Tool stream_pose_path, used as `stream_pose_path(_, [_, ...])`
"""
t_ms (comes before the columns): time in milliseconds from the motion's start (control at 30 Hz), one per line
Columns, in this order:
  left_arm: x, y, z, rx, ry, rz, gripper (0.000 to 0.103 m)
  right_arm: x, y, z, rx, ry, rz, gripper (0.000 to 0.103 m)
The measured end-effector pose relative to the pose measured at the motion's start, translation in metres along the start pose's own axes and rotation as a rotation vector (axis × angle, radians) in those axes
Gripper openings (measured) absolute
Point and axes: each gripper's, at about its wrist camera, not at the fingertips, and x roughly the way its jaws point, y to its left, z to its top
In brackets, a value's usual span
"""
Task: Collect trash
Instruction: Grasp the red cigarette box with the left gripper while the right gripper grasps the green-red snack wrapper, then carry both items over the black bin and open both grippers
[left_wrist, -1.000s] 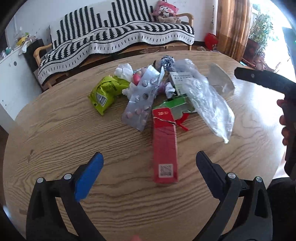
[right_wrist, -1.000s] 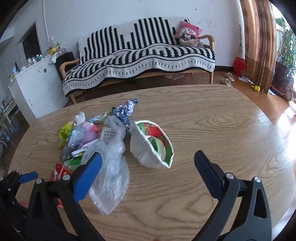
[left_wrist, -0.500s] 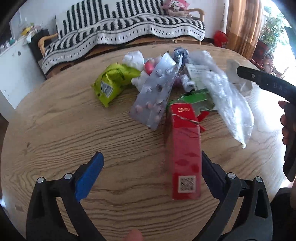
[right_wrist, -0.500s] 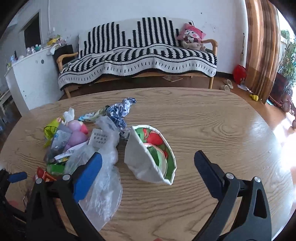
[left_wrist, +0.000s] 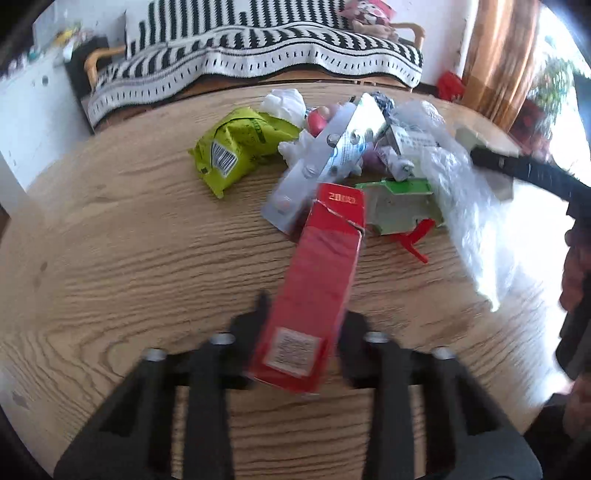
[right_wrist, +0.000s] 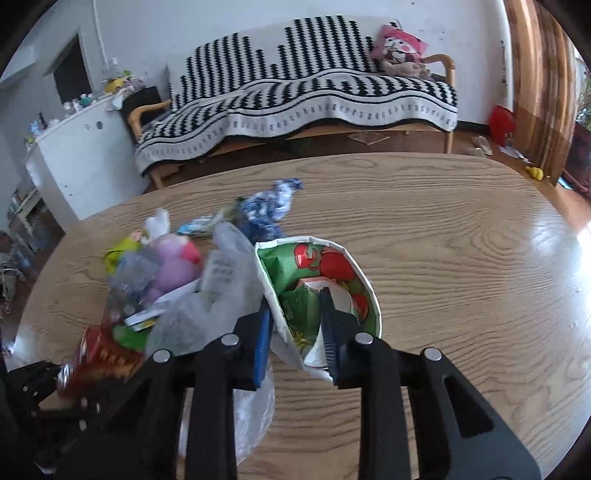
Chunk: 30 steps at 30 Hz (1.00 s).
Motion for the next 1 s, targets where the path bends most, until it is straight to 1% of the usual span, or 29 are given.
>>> stream_pose_path(33, [-0.002,0.003,-0.001,-0.025,0.004,-0.027,0.023,-0.004,0.002,-0.002,-0.002,-0.007,0.006,0.024])
stream_pose_path(100, [-0.006,0.002,0.000,-0.019,-0.010,-0.027,0.022,-0.009,0.005,-0.001,-0.005,-0.021,0.014,0.024])
stream_pose_path(133, [-0.012,-0.001,-0.001,-0.003,-0.033,-0.025,0.022,-0.012,0.007,-0.001,-0.008,-0.030,0.012,0.024])
stream_pose_path(200, [-0.019,-0.006,-0.001,0.014,-0.060,-0.038,0.022,-0.019,0.011,-0.002,-0.011,-0.058,0.001,0.024])
stream_pose_path(233, [-0.024,-0.007,-0.001,0.017,-0.074,-0.056,0.021,-0.024,0.013,-0.002,-0.008,-0.075,-0.005,0.024])
stream_pose_path(367, [-0.035,0.000,0.004,-0.020,-0.111,-0.111,0.021,-0.036,0.019,-0.001,-0.025,-0.134,-0.059,0.024])
stream_pose_path(467, [-0.040,0.007,0.004,-0.041,-0.134,-0.100,0.021,-0.042,0.018,-0.001,-0.016,-0.162,-0.074,0.024])
stream_pose_path(633, [-0.043,0.015,0.005,-0.061,-0.150,-0.088,0.021,-0.042,0.013,0.000,0.006,-0.156,-0.066,0.024])
stream_pose_path(900, [-0.042,0.015,0.009,-0.036,-0.153,-0.075,0.021,-0.037,0.011,0.001,0.011,-0.131,-0.049,0.024])
stream_pose_path(1000, [-0.041,0.018,0.009,-0.042,-0.150,-0.068,0.021,-0.036,0.010,0.002,0.010,-0.126,-0.047,0.024])
